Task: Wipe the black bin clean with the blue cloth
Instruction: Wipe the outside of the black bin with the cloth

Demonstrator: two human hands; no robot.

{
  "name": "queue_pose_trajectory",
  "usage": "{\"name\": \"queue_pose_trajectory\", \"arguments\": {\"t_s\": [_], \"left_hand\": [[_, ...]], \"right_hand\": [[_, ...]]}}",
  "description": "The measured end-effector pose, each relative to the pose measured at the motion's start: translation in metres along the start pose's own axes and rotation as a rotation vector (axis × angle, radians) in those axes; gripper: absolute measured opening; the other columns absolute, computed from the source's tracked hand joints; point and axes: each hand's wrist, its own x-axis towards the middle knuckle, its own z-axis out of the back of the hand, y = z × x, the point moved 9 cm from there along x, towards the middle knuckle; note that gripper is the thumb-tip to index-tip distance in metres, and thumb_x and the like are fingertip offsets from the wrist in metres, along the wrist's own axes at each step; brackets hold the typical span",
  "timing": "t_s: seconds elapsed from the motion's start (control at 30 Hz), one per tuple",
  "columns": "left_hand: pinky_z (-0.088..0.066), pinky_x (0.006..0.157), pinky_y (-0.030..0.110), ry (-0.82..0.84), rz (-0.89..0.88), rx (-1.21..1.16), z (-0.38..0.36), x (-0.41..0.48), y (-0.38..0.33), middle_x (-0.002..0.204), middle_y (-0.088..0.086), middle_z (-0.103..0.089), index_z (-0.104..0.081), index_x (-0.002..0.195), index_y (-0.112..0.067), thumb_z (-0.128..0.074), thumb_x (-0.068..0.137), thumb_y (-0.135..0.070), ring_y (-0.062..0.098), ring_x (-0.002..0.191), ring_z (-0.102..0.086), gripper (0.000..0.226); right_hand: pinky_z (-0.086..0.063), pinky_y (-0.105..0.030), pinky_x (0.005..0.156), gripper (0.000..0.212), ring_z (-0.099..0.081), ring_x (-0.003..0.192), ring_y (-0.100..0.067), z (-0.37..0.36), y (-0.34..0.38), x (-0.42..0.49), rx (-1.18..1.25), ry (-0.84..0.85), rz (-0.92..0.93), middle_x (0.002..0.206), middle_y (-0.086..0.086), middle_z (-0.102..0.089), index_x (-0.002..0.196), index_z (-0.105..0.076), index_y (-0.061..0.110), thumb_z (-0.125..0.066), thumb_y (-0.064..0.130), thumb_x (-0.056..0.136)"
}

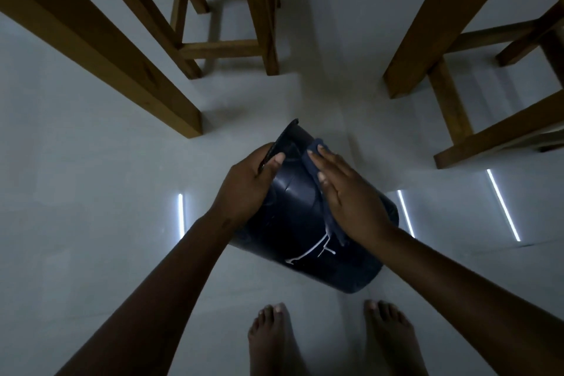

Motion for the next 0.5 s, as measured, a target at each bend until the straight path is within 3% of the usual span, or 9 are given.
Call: {"name": "queue_pose_trajectory", "arguments": {"t_s": [0.07, 0.17, 0.23, 0.33, 0.4, 0.5], "left_hand": [[-0.039, 0.076, 0.006, 0.056, 0.056, -0.028, -0.003, -0.011, 0.013, 0.113, -0.013, -0.059, -0.048, 0.132, -0.027, -0.043, 0.098, -0.039, 0.004, 0.101, -0.056, 0.036], [-0.042, 0.072, 0.006, -0.004, 0.057, -0.009, -0.001, -0.015, 0.019, 0.108, -0.008, -0.063, -0.051, 0.121, -0.022, -0.045, 0.097, -0.038, 0.006, 0.095, -0.061, 0.029], [-0.044, 0.069, 0.007, -0.059, 0.016, 0.017, 0.000, -0.010, 0.014, 0.099, -0.008, -0.065, -0.053, 0.114, -0.021, -0.046, 0.097, -0.040, 0.001, 0.087, -0.061, 0.026], [-0.042, 0.068, 0.003, -0.108, -0.036, 0.062, 0.001, 0.001, 0.004, 0.097, -0.011, -0.065, -0.054, 0.118, -0.023, -0.046, 0.097, -0.042, 0.002, 0.082, -0.061, 0.029], [-0.041, 0.069, -0.001, -0.113, -0.050, 0.064, 0.001, 0.006, -0.002, 0.100, -0.013, -0.063, -0.053, 0.124, -0.025, -0.045, 0.098, -0.042, 0.001, 0.086, -0.059, 0.032], [-0.040, 0.072, 0.000, -0.065, -0.044, 0.038, -0.001, 0.005, -0.001, 0.105, -0.015, -0.058, -0.050, 0.127, -0.023, -0.044, 0.098, -0.042, 0.002, 0.094, -0.056, 0.035]], "right_hand": [[-0.026, -0.019, 0.111, 0.043, -0.035, 0.140, -0.012, 0.003, -0.018, 0.007, 0.134, 0.016, -0.119, 0.155, 0.005, -0.033, 0.146, -0.034, 0.028, -0.032, 0.030, 0.103], [-0.021, -0.010, 0.110, 0.043, -0.033, 0.141, -0.011, 0.010, -0.028, -0.005, 0.146, -0.008, -0.164, 0.155, 0.007, -0.033, 0.146, -0.033, 0.029, -0.034, 0.029, 0.103], [-0.022, -0.023, 0.115, 0.045, -0.026, 0.145, -0.015, 0.004, -0.011, -0.026, -0.064, -0.024, -0.082, 0.156, 0.008, -0.029, 0.147, -0.031, 0.029, -0.032, 0.031, 0.102], [-0.021, -0.042, 0.117, 0.047, -0.015, 0.148, -0.023, -0.015, 0.020, -0.049, -0.285, 0.012, 0.103, 0.158, 0.007, -0.023, 0.147, -0.030, 0.030, -0.031, 0.030, 0.100], [-0.024, -0.046, 0.117, 0.047, -0.016, 0.148, -0.024, -0.013, 0.022, -0.038, -0.248, 0.019, 0.128, 0.159, 0.005, -0.023, 0.147, -0.032, 0.028, -0.030, 0.031, 0.100], [-0.027, -0.043, 0.116, 0.048, -0.021, 0.147, -0.020, 0.002, 0.000, -0.011, -0.118, -0.010, 0.023, 0.159, 0.004, -0.024, 0.148, -0.031, 0.026, -0.024, 0.036, 0.101]]}}
